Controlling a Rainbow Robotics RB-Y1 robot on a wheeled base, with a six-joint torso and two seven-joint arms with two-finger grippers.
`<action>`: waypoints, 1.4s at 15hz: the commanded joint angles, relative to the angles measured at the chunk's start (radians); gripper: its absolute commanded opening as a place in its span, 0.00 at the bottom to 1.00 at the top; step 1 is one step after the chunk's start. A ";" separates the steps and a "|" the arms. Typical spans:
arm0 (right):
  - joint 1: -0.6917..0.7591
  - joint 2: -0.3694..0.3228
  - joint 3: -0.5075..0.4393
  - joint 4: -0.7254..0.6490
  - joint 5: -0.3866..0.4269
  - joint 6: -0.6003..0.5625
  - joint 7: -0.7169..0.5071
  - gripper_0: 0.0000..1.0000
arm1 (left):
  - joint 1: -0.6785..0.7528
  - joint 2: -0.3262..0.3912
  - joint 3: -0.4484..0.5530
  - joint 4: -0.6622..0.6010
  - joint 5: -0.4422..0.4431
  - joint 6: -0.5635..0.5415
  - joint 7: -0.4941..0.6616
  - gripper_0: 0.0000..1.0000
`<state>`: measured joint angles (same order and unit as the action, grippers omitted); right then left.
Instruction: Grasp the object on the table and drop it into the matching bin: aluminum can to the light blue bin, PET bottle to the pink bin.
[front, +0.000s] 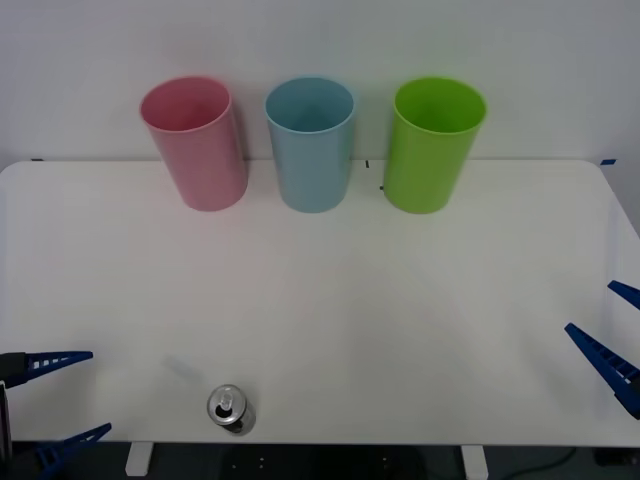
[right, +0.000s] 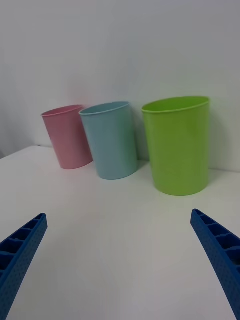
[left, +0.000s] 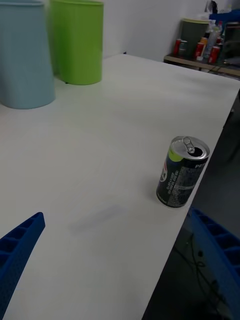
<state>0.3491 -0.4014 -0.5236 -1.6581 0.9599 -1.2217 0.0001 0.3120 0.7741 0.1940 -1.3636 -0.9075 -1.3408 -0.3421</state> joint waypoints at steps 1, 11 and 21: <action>0.000 0.000 0.000 0.000 0.000 0.000 0.000 1.00 | -0.008 -0.001 -0.051 0.001 -0.007 -0.001 -0.086 1.00; 0.000 0.000 0.000 0.000 0.000 0.000 0.000 1.00 | -0.010 -0.133 -0.122 0.015 -0.051 0.000 -0.130 1.00; 0.000 0.000 0.000 0.000 0.000 0.000 0.000 1.00 | -0.091 -0.265 -0.154 0.147 -0.111 0.000 -0.179 1.00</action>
<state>0.3491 -0.4014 -0.5236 -1.6581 0.9599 -1.2217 0.0001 0.2292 0.5145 0.0433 -1.2294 -1.0192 -1.3405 -0.5161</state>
